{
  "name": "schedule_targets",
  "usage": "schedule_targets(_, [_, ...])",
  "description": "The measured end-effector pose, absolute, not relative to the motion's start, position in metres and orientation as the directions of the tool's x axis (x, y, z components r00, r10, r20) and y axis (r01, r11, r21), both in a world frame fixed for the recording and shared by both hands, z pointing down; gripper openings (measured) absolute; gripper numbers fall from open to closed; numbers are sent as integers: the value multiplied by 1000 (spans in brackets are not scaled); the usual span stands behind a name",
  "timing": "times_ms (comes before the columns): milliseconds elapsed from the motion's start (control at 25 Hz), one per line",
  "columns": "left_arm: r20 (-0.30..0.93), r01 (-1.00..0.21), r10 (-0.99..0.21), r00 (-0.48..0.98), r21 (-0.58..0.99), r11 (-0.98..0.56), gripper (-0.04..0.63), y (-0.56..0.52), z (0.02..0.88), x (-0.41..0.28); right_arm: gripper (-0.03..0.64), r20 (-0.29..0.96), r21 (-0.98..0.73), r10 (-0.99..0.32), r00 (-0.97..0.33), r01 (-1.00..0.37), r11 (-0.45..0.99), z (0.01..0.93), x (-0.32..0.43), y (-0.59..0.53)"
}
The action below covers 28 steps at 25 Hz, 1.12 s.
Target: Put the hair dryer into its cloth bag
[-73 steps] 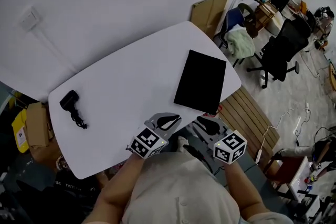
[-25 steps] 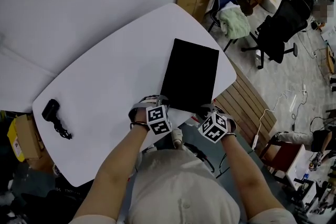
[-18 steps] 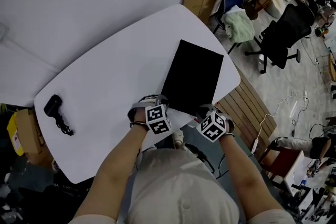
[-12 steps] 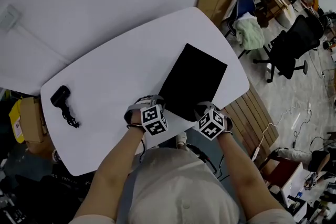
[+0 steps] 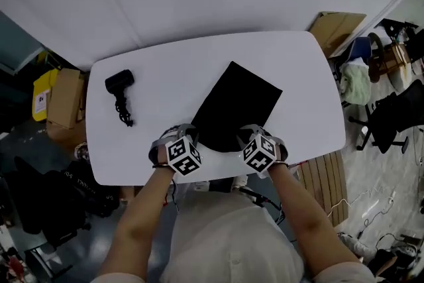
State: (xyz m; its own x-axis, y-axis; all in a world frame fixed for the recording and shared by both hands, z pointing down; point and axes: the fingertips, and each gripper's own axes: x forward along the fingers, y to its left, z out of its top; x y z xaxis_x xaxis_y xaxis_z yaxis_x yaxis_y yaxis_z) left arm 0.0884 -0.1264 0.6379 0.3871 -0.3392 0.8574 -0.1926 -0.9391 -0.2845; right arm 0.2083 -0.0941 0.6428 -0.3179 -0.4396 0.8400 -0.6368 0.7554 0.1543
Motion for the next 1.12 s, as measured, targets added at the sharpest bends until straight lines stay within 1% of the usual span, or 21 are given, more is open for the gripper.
schedule_targets(200, [854,-405,-401,331,-255,-878,21,-122,637,21,40,832,159,-388,-398,-498,852,636,146,-109])
schedule_targets(320, [845,-475,-424,327,-241,-846,21,-125,634,5,38,827,145,-365,-427,-466,873,628,129,-107])
schedule_targets(520, [831,-523,-441,340,-223,-823,21,-143,630,2,34,799,34,-335,-500,-518,855,614,120,-99])
schedule_targets(760, [813,-617,-441,380,-133,-776,21,-161,623,0,28,742,-187,-313,-593,-632,752,606,113,-107])
schedule_targets(840, [811,-636,-429,399,-92,-766,21,-163,621,-1,28,742,-209,-311,-593,-646,734,607,113,-110])
schedule_targets(960, [813,-641,-402,422,-46,-766,21,-162,620,0,31,755,-201,-296,-585,-637,744,615,115,-107])
schedule_targets(1040, [820,-638,-383,425,-28,-770,21,-161,621,1,147,758,-219,-273,-592,-626,749,620,116,-101])
schedule_targets(1120, [830,-635,-365,422,-17,-772,21,-160,622,2,192,754,-237,-261,-602,-621,747,620,118,-98])
